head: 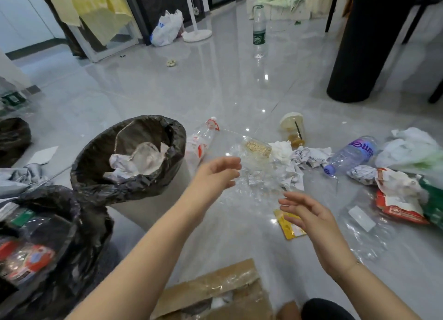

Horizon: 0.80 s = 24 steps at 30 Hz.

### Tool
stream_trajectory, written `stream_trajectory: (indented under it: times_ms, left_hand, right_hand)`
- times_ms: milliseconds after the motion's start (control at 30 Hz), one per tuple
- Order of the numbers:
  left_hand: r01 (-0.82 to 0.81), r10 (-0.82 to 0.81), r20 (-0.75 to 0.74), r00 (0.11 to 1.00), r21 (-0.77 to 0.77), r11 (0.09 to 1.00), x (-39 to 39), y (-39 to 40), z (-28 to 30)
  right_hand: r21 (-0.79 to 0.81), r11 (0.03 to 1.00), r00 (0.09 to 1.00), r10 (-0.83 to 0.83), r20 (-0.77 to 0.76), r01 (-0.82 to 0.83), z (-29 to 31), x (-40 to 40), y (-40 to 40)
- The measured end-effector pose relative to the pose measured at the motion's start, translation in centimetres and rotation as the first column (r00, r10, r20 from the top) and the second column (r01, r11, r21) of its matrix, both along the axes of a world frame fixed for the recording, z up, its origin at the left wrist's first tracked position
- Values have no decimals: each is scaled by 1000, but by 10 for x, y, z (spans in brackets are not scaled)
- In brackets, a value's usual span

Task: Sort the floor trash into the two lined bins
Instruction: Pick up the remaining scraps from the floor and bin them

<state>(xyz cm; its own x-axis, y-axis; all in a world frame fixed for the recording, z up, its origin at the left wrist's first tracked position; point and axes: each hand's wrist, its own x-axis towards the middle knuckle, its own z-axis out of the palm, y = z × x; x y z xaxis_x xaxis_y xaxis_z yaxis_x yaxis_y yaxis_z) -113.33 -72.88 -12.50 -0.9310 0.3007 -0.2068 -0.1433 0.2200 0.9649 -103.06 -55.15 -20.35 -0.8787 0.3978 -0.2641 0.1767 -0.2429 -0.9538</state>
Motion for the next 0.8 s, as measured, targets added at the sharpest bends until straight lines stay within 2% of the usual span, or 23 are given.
stream_trajectory:
  times_ms: [133,233,333,467,500,567,633,700,800]
  left_hand:
    - [89,-76,134,988,-94,992,6,41,-47]
    - [165,-125,162,979,-267,949,5,74,-89]
    - [315,-269,163,949,-475,822,5,107,-122]
    - [470,-460,150,875,-486,737,-2,148,-139]
    - [481,-500,121,858,-530,698,-6,156,-141]
    - [465,-581,68,811,-677,570,-15,169,-151]
    - [438,-625,88,776,-787,434,-18,173,-160]
    - [415,-621,117,775,-835,362,-21,175,-167]
    - [331,-630,81,772,-898,290,-17,171,-179]
  right_hand:
    - [111,993,995,-59,77,50,-20,-3,38]
    - [286,958,980,-42,194,-16,-44,-2,71]
    - [429,901,957,-71,281,-59,-65,2,94]
    - [595,802,952,-133,276,-60,-82,12,115]
    - [613,789,955,-142,261,-50,-84,15,119]
    - [648,762,957,-181,229,-11,-87,23,127]
    - [668,742,945,-256,205,55,-90,31,138]
    - [672,730,924,-332,191,123,-91,37,152]
    - [660,741,900,-365,240,125,-99,50,168]
